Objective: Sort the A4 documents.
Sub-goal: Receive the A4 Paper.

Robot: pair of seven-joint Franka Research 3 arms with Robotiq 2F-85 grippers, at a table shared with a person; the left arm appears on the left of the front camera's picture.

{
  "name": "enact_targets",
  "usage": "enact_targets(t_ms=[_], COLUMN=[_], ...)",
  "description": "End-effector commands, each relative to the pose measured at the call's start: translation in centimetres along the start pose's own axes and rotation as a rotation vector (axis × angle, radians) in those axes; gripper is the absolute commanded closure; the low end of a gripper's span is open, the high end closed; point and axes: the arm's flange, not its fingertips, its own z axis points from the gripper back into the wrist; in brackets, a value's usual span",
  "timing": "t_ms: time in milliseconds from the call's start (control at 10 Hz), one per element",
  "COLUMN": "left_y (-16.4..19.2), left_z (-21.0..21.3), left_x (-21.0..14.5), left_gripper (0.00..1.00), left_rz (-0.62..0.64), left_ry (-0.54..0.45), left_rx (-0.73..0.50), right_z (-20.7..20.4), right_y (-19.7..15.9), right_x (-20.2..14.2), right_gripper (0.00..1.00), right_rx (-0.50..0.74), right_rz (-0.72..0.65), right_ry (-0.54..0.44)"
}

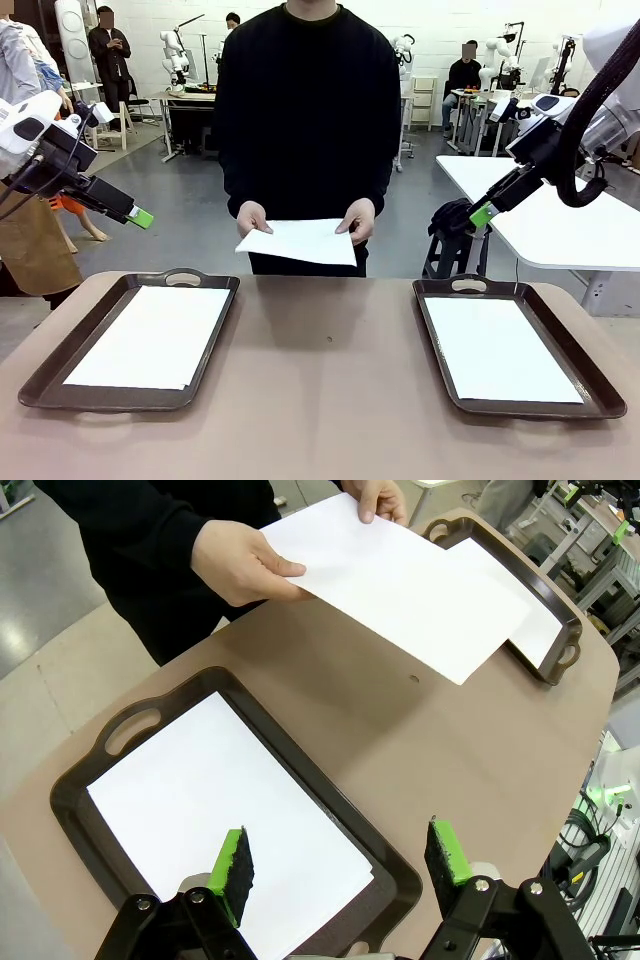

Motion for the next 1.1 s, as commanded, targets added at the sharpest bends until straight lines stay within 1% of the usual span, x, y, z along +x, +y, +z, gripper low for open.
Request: enact_targets(t_ms=[0, 1000], left_y=[-0.01, -0.01], left_z=[0.13, 0.13], left_x=[-0.04, -0.04], left_gripper=[0.1, 0.1], left_rz=[-0.005, -0.005], left_ry=[-0.004, -0.004], left_rx=[-0.011, -0.011], right_z=[-0.03, -0.03], right_y=[-0.14, -0.14], right_x=[0.03, 0.03], right_gripper=[0.0, 0.0], right_rx=[0.0, 0.0], right_rz=[-0.001, -0.001], right_ry=[0.0, 0.0])
